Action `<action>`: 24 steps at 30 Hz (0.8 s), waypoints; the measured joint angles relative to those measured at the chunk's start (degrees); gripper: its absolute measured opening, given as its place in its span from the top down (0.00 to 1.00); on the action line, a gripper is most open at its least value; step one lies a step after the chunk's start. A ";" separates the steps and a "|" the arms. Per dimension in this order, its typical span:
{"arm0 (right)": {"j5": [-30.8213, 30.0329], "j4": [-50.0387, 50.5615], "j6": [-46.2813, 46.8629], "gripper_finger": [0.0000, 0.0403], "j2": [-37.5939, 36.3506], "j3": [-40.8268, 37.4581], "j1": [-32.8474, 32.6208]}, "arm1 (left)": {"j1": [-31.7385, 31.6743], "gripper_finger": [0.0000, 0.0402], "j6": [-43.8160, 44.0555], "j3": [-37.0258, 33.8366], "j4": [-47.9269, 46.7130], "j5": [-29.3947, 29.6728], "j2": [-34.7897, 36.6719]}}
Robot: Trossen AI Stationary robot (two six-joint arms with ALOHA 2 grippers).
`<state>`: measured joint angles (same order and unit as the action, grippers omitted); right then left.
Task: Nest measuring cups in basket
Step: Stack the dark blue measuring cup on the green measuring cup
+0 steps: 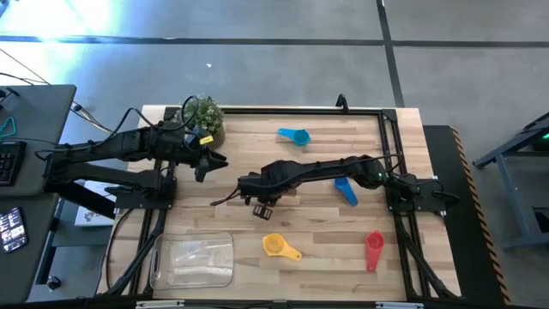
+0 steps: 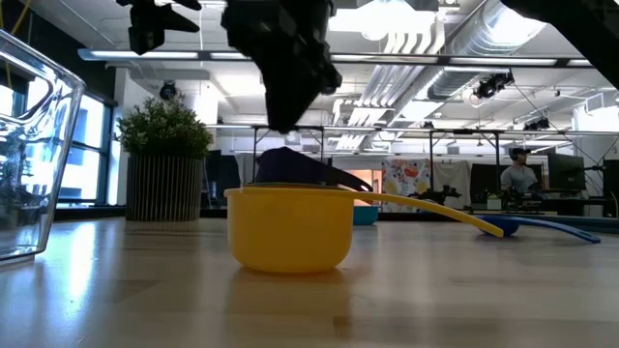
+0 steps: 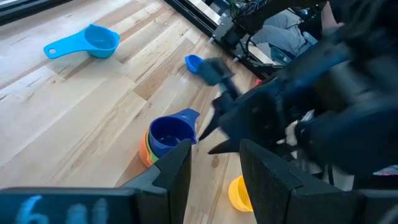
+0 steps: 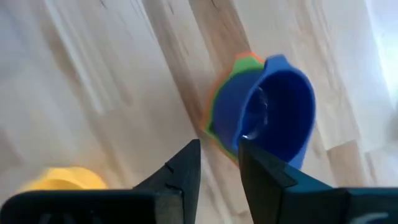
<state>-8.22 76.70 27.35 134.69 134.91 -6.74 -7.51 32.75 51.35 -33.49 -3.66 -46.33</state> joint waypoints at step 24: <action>1.55 0.69 1.10 0.76 2.15 -0.23 3.74 | 0.00 0.68 0.00 0.01 -2.31 -0.02 0.02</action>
<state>-6.67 77.39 28.45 136.83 134.67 -3.00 -7.51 32.75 51.36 -35.80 -3.68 -46.30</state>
